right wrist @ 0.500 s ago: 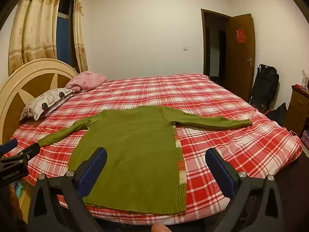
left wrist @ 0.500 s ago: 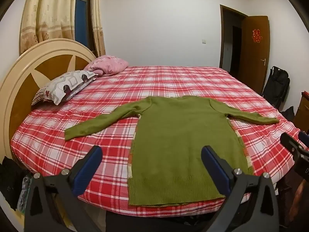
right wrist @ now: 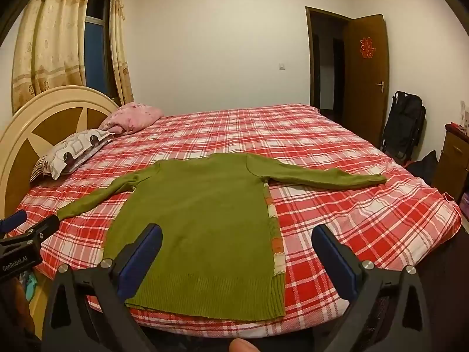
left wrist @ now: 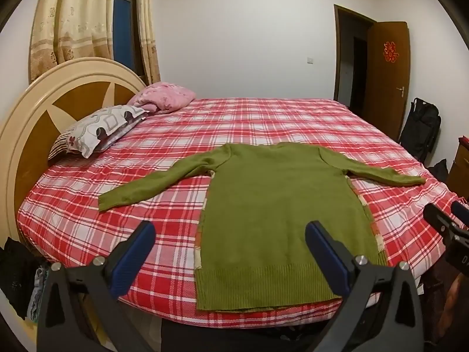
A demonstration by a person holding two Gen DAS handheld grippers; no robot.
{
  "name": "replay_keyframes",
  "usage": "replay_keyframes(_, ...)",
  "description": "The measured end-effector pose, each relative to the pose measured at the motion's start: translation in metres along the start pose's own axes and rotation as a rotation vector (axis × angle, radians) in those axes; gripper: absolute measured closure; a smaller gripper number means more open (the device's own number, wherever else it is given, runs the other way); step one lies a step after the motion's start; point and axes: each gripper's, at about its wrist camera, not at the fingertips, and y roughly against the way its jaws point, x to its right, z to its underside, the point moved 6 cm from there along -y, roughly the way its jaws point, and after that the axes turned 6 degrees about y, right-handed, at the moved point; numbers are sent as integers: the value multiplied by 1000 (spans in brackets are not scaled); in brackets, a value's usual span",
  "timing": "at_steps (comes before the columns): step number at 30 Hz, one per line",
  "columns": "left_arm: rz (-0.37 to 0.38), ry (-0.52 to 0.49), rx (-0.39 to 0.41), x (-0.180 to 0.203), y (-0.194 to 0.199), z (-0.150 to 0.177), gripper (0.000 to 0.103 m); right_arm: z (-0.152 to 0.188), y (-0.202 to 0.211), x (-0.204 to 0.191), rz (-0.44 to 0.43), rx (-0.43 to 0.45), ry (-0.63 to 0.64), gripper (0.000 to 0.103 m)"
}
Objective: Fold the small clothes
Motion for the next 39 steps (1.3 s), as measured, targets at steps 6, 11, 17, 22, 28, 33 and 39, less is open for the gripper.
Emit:
replay_keyframes(6,-1,2,-1,1,0,1,0,2,-3,1,-4,-15,-2,1)
replay_keyframes(11,1,2,-1,1,-1,1,0,3,-5,3,-8,-25,-7,1)
replay_keyframes(17,3,6,-4,0,-1,1,0,3,-6,3,-9,-28,-7,1)
replay_keyframes(22,3,6,-4,-1,-1,1,0,4,-6,3,-10,-30,-7,1)
replay_keyframes(28,5,5,-4,-1,-1,1,0,4,-7,3,-10,-30,-6,1)
replay_keyframes(33,4,5,-5,-1,-1,2,0,5,-8,2,-11,-34,-5,1)
replay_keyframes(39,3,9,-10,-2,-4,3,0,7,-10,1,-13,-38,-4,1)
